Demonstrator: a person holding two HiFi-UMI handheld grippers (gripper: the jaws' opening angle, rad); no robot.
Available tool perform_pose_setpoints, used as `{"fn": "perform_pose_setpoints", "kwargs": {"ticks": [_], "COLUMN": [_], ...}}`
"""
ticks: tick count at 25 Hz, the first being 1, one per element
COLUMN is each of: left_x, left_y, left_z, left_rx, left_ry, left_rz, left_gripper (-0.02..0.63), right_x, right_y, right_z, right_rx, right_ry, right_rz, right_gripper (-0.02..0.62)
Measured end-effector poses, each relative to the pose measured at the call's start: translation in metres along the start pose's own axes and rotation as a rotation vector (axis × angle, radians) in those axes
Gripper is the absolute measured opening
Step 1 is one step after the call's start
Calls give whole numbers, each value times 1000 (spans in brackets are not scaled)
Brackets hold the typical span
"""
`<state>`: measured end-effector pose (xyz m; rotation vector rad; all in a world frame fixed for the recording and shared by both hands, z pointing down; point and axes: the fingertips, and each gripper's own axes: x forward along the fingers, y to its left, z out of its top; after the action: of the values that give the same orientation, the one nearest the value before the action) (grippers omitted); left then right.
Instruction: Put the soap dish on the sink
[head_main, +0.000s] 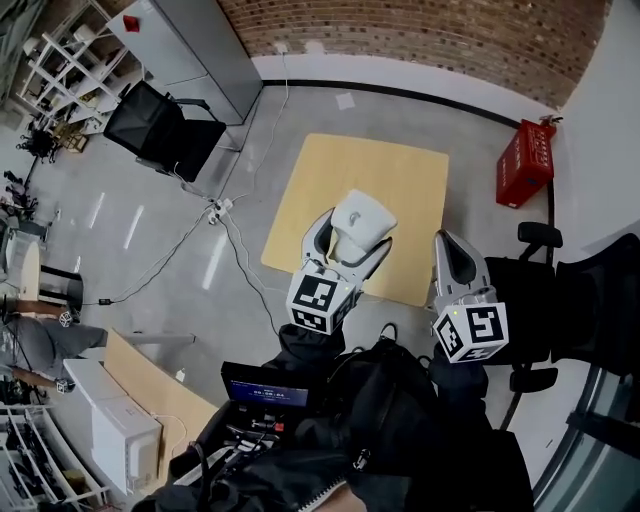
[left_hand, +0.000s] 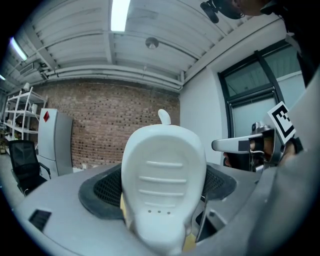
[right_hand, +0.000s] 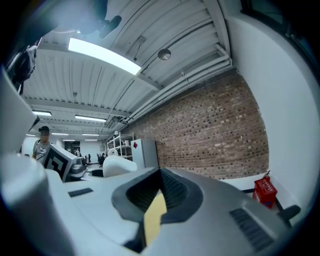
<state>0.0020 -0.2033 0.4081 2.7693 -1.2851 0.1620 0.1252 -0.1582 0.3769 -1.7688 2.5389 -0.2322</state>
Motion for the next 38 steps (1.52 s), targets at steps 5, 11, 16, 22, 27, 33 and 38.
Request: {"fn": "perform_pose_setpoints", "kwargs": {"ticks": [5, 11, 16, 22, 27, 33, 38], "left_x": [21, 33, 42, 56, 71, 72, 80], "left_y": [-3, 6, 17, 34, 49, 64, 71], "left_z": [-12, -39, -69, -130, -207, -293, -349], "left_rx": [-9, -27, -37, -60, -76, -96, -95], "left_ry": [38, 105, 180, 332, 504, 690, 801], "left_rz": [18, 43, 48, 36, 14, -16, -39], "left_gripper": [468, 468, 468, 468, 468, 468, 468], "right_x": [7, 19, 28, 36, 47, 56, 64], "right_y": [-26, -33, -33, -29, -32, -32, -39], "right_z": [-9, -23, -36, -55, -81, -115, -147], "right_rx": [21, 43, 45, 44, 59, 78, 74], "right_ry": [23, 57, 95, 163, 228, 321, 400], "right_rz": [12, 35, 42, 50, 34, 20, 0], "right_gripper": [5, 5, 5, 5, 5, 5, 5]}}
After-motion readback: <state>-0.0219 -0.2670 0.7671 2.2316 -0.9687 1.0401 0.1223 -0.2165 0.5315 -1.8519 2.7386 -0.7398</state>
